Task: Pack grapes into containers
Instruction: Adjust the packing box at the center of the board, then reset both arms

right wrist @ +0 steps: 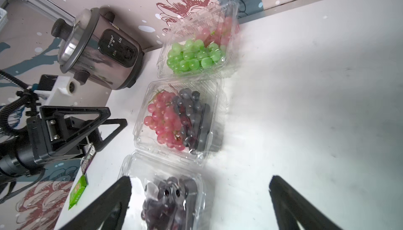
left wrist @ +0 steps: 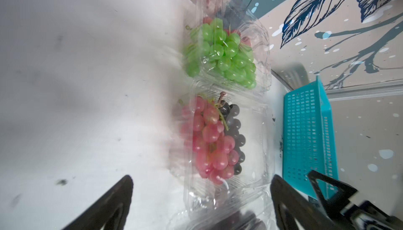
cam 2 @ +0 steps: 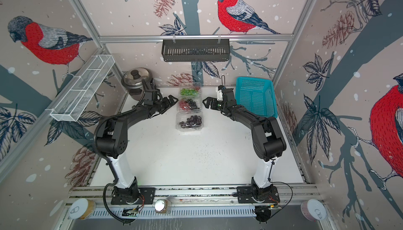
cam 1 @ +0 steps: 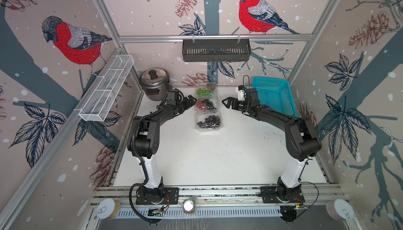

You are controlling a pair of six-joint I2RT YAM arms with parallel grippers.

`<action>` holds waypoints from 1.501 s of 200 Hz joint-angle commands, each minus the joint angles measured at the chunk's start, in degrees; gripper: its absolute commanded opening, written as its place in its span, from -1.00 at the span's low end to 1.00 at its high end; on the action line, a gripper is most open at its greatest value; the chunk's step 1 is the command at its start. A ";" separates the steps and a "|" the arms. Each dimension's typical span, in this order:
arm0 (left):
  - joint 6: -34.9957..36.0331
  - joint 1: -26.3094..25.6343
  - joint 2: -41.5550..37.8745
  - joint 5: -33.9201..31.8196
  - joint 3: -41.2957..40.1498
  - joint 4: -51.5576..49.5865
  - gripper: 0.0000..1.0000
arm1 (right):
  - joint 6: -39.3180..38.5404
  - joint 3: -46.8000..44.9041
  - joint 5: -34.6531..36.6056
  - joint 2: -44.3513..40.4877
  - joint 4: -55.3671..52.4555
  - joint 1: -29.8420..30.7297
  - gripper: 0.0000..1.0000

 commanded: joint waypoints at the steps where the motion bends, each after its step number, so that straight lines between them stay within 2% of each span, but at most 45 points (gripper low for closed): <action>1: 4.48 -0.04 -4.94 -7.25 -3.94 -0.81 0.94 | -3.42 -3.42 9.04 -5.50 -2.12 -1.53 0.99; 21: 6.12 -0.08 -11.05 -13.65 -8.93 -0.35 0.94 | -3.75 -7.94 17.03 -11.53 -4.04 -3.78 1.00; 42: 8.02 -0.08 -18.10 -23.18 -15.83 3.11 0.94 | -2.06 -14.56 28.15 -18.19 -5.02 -6.66 0.99; 70: 10.21 0.01 -26.57 -40.13 -22.41 4.69 0.94 | -0.91 -25.96 35.57 -27.27 -0.60 -11.31 0.99; 89: 12.09 0.03 -28.66 -52.25 -25.92 6.57 0.94 | -1.96 -31.79 39.92 -33.47 2.34 -13.07 0.99; 107: 14.92 0.18 -27.94 -57.80 -27.49 8.94 0.94 | -5.02 -36.95 45.14 -38.18 6.53 -13.04 0.99; 133: 20.17 0.18 -26.16 -60.31 -30.94 16.46 0.93 | -9.38 -44.79 50.62 -43.69 14.87 -12.79 0.99; 169: 28.16 0.34 -24.16 -64.62 -38.44 29.68 0.93 | -14.87 -54.65 51.81 -45.54 30.10 -12.34 0.99; 192: 29.86 1.25 -22.54 -62.68 -40.38 35.52 0.93 | -17.44 -56.99 51.15 -41.58 37.28 -12.03 1.00; 222: 28.91 4.04 -21.60 -58.07 -43.92 42.22 0.93 | -21.50 -57.39 52.02 -32.13 48.91 -10.69 0.99; 237: 29.00 4.84 -20.68 -56.43 -44.70 44.33 0.93 | -25.73 -56.98 54.11 -27.22 54.94 -8.73 1.00; 245: 30.25 4.81 -20.93 -53.37 -44.73 44.03 0.96 | -28.99 -56.88 54.65 -25.29 57.67 -7.52 1.00; 274: 33.93 3.70 -22.39 -48.79 -50.32 53.61 0.95 | -36.28 -60.51 56.16 -18.92 73.72 -3.92 1.00; 288: 34.01 3.70 -22.34 -48.85 -50.36 53.74 0.95 | -35.69 -60.94 61.10 -17.28 77.47 -3.26 1.00; 300: 34.01 3.70 -22.34 -48.85 -50.30 53.66 0.95 | -33.90 -61.91 59.04 -18.47 76.96 -4.61 0.99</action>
